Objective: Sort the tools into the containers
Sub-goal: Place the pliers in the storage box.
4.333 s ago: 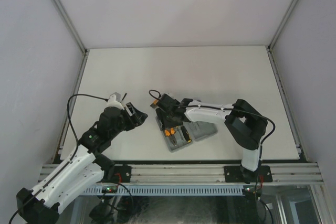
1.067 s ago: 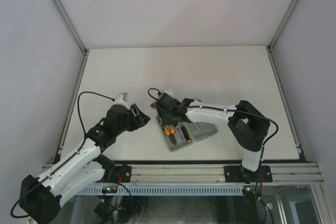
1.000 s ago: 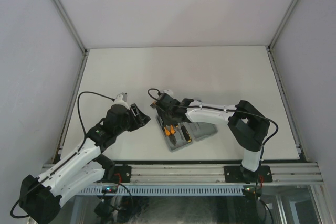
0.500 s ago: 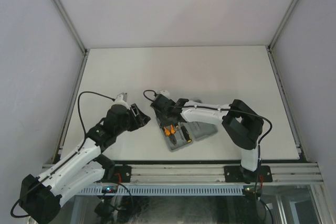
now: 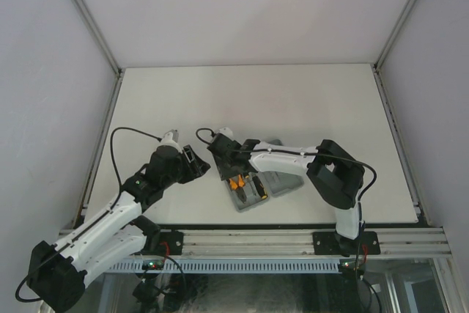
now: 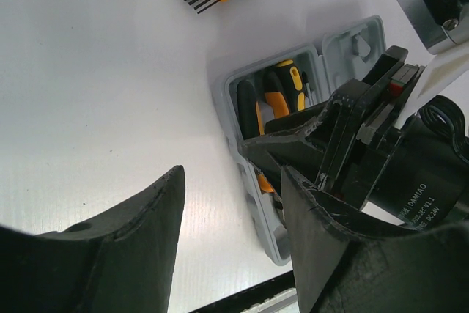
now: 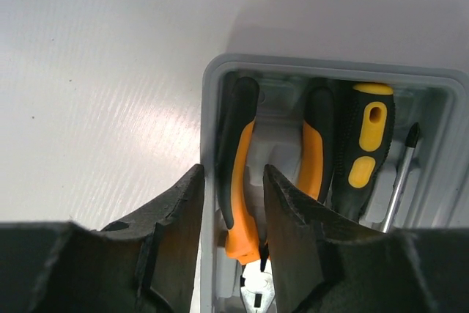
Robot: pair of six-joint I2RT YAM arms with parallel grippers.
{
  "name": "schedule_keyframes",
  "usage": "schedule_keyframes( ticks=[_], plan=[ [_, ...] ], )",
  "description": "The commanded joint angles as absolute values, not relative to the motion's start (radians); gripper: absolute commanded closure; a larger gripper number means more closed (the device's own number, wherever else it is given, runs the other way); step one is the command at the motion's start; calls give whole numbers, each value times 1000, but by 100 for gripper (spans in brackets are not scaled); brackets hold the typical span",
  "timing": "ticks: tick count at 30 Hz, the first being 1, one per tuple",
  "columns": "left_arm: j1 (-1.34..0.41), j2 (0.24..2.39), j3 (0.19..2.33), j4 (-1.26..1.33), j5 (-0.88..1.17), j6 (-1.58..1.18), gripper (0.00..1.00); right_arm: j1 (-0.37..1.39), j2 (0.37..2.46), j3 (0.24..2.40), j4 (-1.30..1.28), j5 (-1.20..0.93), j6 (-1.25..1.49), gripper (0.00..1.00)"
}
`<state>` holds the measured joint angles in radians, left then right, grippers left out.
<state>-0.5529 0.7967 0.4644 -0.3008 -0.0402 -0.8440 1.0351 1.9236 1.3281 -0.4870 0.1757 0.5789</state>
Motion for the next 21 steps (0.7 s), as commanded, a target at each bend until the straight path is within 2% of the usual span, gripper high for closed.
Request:
schedule_keyframes(
  ticks=[1, 9, 16, 21],
  plan=[
    [-546, 780, 479, -276, -36, -820, 41, 1045, 1844, 1323, -447, 124, 525, 63],
    [-546, 774, 479, -285, -65, -827, 42, 1054, 1700, 1318, -412, 133, 469, 64],
    [-550, 826, 521, -304, -89, -820, 54, 1025, 1622, 1224, -377, 137, 481, 69],
    [-578, 869, 561, -310, -128, -824, 56, 998, 1572, 1134, -330, 156, 529, 71]
  ],
)
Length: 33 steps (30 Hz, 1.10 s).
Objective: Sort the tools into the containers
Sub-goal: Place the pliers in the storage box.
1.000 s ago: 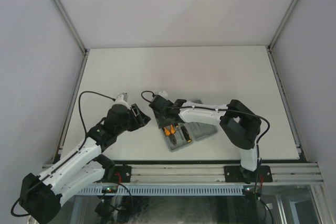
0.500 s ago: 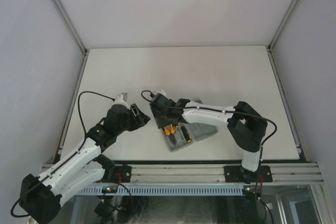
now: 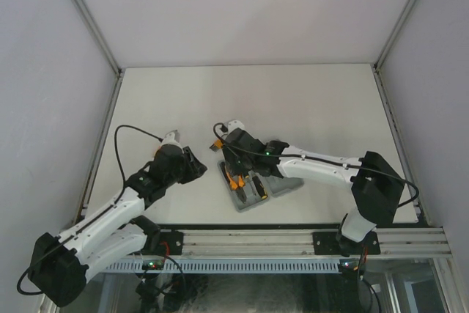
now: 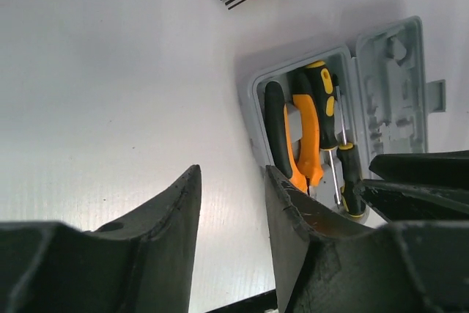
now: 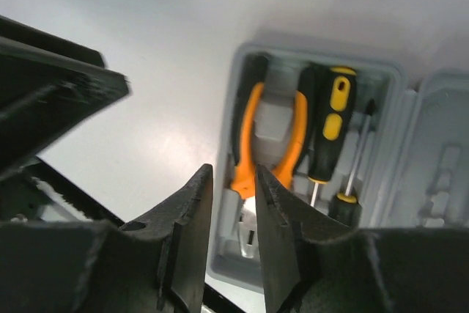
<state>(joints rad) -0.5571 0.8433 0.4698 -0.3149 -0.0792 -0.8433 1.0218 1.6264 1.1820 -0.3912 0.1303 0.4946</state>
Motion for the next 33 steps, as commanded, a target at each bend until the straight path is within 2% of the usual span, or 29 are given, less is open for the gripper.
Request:
schedule_keyframes(
  ticks=[1, 6, 10, 24, 33],
  plan=[
    [-589, 882, 571, -310, -133, -824, 56, 986, 1566, 1122, -325, 155, 540, 72],
    [-642, 960, 616, -307, -173, -832, 59, 952, 1553, 1079, -300, 127, 560, 75],
    [-661, 1016, 622, -286, -183, -849, 65, 943, 1568, 1073, -298, 109, 561, 78],
    [-711, 1168, 676, -238, -175, -855, 70, 911, 1623, 1034, -232, 48, 583, 99],
    [-739, 1280, 734, -245, -178, -853, 81, 905, 1692, 1034, -222, 16, 585, 100]
  ],
)
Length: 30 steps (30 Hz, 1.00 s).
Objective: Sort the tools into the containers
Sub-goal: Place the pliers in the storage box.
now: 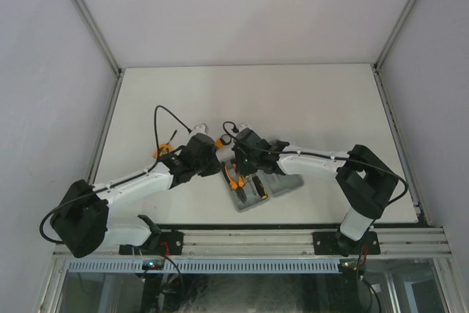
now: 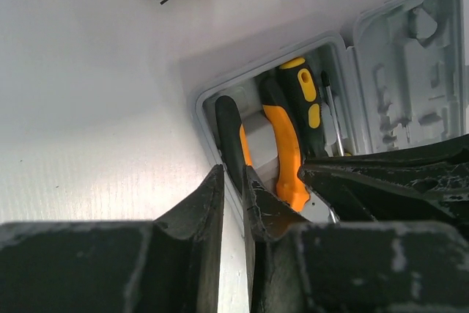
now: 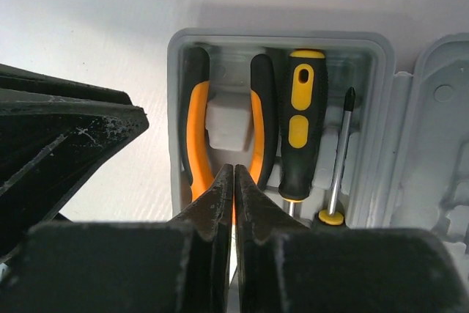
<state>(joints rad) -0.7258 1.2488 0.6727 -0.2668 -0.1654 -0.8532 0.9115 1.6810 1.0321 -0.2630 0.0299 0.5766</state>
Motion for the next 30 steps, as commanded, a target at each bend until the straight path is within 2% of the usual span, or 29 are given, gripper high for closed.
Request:
schedule_keyframes(
  ticks=[1, 30],
  plan=[
    [-740, 1286, 736, -245, -180, -853, 81, 903, 1695, 1034, -223, 16, 586, 100],
    [-759, 1375, 748, -199, -140, -853, 83, 909, 1668, 1022, -274, 90, 590, 100]
  ],
)
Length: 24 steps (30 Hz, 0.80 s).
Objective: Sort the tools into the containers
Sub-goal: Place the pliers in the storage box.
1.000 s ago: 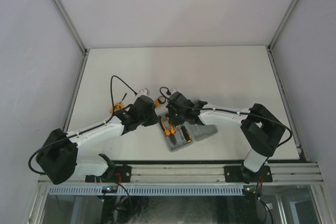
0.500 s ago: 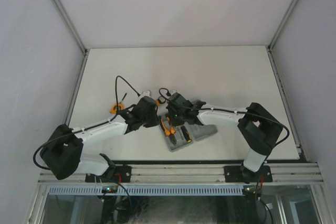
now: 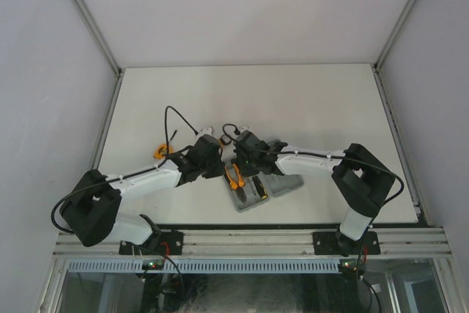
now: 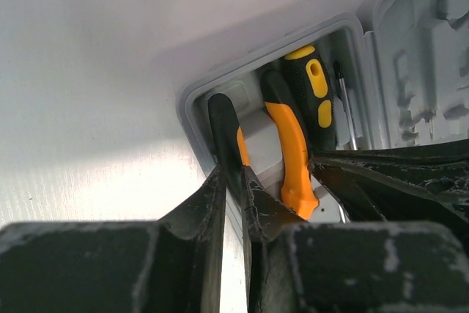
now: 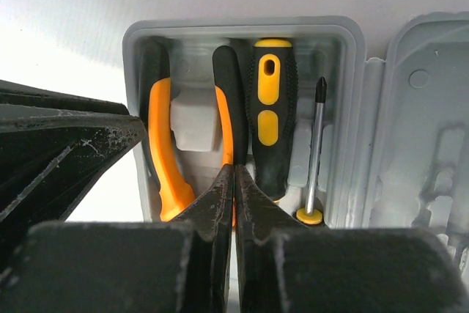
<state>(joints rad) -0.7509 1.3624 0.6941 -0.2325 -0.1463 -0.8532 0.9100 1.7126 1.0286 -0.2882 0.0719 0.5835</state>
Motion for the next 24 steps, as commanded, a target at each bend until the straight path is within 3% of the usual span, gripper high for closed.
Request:
schedule_keyframes(
  ticks=[1, 24],
  plan=[
    [-759, 1378, 748, -198, -140, -853, 83, 908, 1669, 1021, -273, 89, 590, 100],
    [-759, 1478, 783, -308, -164, -850, 89, 908, 1727, 1017, -247, 34, 604, 100]
  ],
)
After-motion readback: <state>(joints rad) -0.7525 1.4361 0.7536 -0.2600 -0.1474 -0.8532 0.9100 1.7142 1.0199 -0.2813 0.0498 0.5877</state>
